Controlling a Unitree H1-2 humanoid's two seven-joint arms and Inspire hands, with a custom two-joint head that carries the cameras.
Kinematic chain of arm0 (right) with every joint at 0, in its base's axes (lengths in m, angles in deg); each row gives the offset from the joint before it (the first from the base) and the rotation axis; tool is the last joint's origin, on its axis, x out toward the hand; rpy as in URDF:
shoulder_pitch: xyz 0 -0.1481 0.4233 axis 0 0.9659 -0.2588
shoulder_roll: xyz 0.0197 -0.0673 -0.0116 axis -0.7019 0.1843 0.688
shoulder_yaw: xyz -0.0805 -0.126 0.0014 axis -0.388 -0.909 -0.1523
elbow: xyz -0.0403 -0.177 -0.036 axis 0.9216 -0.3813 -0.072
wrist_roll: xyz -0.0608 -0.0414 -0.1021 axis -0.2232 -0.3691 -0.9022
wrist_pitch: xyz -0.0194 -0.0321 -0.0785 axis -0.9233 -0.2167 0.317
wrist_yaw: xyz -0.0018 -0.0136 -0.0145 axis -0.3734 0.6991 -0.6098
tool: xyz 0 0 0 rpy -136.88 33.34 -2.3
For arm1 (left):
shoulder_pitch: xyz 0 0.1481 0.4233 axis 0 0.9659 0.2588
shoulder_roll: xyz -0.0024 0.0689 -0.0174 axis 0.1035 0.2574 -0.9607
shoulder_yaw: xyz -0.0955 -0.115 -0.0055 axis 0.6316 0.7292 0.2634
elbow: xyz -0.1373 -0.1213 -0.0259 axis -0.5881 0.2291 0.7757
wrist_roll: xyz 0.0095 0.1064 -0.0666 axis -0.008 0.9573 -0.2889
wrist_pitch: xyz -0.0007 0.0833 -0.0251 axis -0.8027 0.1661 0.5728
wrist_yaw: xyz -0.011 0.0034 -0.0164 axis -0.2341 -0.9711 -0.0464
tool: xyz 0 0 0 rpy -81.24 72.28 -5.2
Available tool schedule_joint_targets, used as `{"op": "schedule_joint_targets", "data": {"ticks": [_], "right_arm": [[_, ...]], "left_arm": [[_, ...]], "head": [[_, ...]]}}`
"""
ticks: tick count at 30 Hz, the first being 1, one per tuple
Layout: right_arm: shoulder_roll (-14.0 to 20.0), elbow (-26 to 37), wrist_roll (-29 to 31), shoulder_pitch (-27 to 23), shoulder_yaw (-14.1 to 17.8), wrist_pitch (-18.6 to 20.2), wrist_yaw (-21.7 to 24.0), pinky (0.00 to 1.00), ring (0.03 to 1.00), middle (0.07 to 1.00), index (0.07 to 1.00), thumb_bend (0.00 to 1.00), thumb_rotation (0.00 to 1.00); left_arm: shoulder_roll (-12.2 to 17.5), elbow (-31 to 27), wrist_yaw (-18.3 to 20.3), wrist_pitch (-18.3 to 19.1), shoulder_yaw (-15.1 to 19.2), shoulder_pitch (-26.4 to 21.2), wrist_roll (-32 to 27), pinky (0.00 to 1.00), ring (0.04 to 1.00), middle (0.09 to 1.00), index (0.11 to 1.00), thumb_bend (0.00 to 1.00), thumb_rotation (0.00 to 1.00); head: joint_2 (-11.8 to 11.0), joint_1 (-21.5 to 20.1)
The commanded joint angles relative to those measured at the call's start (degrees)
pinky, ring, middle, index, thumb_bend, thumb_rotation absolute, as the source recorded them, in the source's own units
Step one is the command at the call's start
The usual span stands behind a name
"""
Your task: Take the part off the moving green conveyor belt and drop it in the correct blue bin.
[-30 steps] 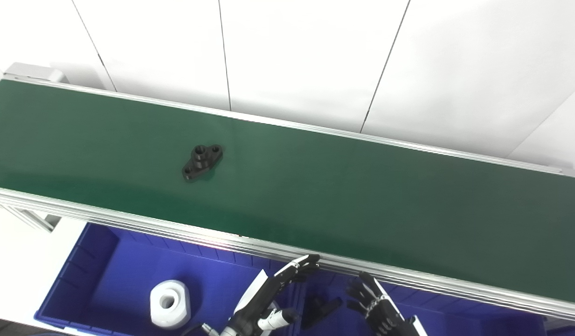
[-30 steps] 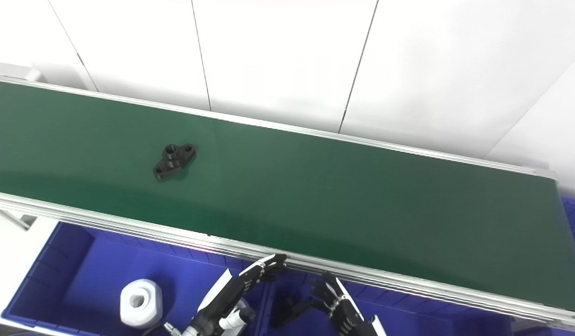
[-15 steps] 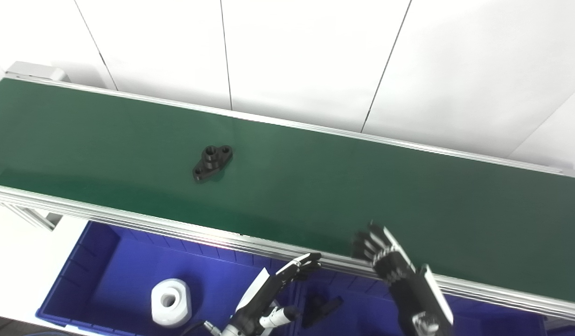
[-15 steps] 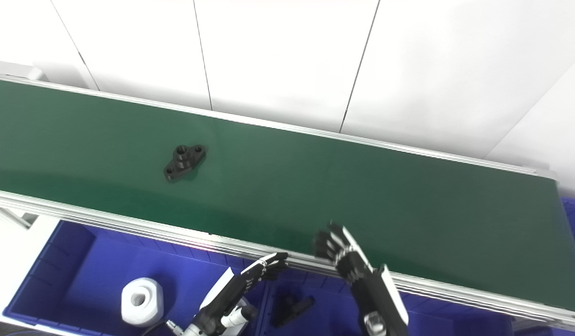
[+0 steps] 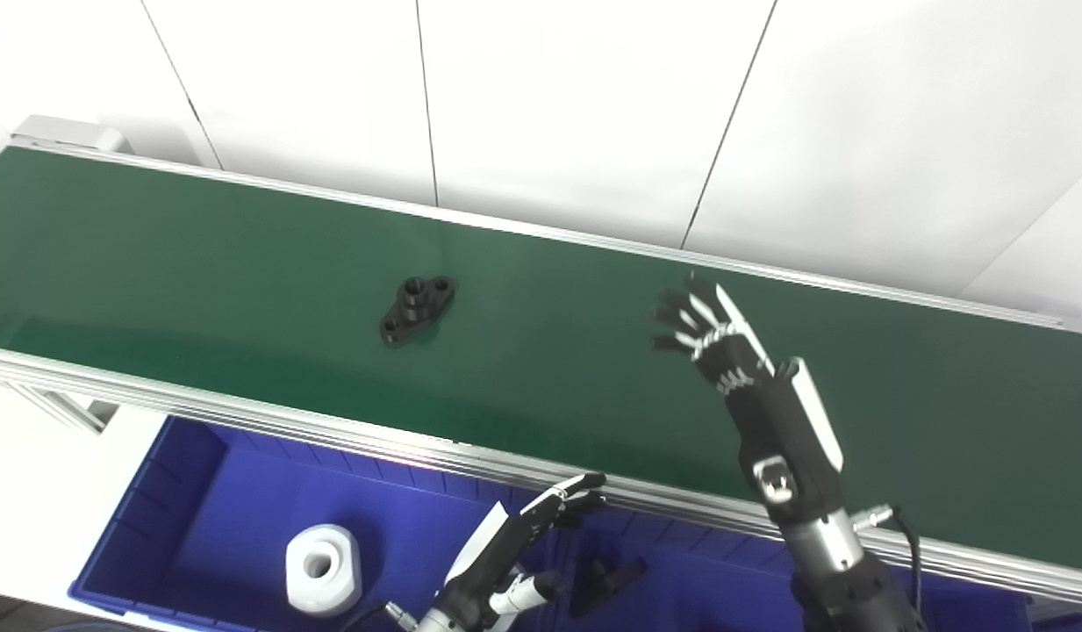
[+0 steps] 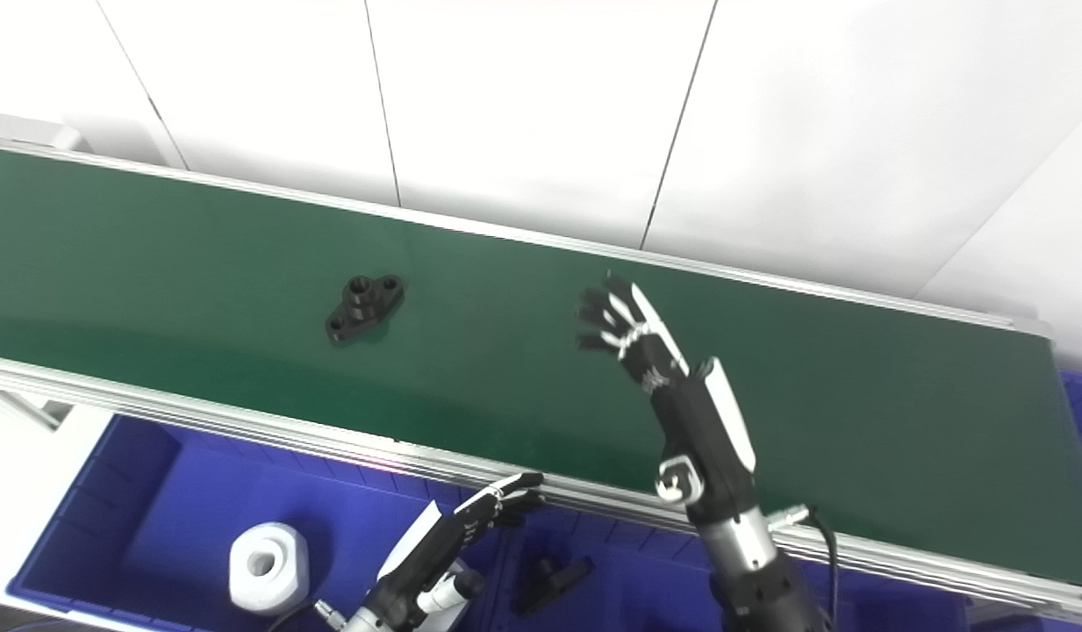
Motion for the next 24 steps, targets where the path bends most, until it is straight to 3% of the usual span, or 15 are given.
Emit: {"op": "schedule_joint_targets", "data": {"ticks": [1, 10, 13, 19, 24], "right_arm": [[-1.2, -1.4, 0.1, -4.1, 0.3, -2.8, -0.5, 0.76, 0.87, 0.9, 0.961, 1.0, 0.96], [-1.2, -7.1, -1.4, -10.8, 1.1, -3.6, 0.0, 0.74, 0.855, 0.896, 0.921, 1.0, 0.95], [-1.2, -8.4, -1.5, -11.6, 1.5, -3.6, 0.1, 0.76, 0.854, 0.892, 0.913, 0.98, 0.94], [-1.2, -10.9, -0.8, -12.3, 2.3, -3.6, 1.4, 0.78, 0.865, 0.898, 0.912, 0.93, 0.9], [-1.7, -12.2, -0.8, -12.3, 2.9, -3.6, 2.1, 0.79, 0.869, 0.901, 0.912, 0.93, 0.9]], "left_arm": [[-0.6, 2.0, 1.4, 1.9, -1.2, -0.6, 0.2, 0.83, 0.915, 0.903, 0.881, 0.93, 0.99], [-0.4, 2.6, 0.4, 1.9, -1.6, -0.8, 0.9, 0.82, 0.905, 0.898, 0.879, 0.91, 1.0], [-0.3, 2.9, 0.1, 1.9, -1.7, -0.8, 0.9, 0.82, 0.901, 0.897, 0.877, 0.92, 1.0], [-0.5, 4.4, 0.8, 1.9, -1.7, -0.8, 0.1, 0.83, 0.915, 0.912, 0.888, 0.96, 1.0], [-0.8, 5.2, 0.2, 1.9, -1.8, -1.2, -0.1, 0.84, 0.914, 0.907, 0.883, 0.94, 0.99]], "head": [[0.0, 0.0], [-1.8, -0.6], [-2.3, -0.7], [-5.6, -0.3], [-6.5, 0.5]]}}
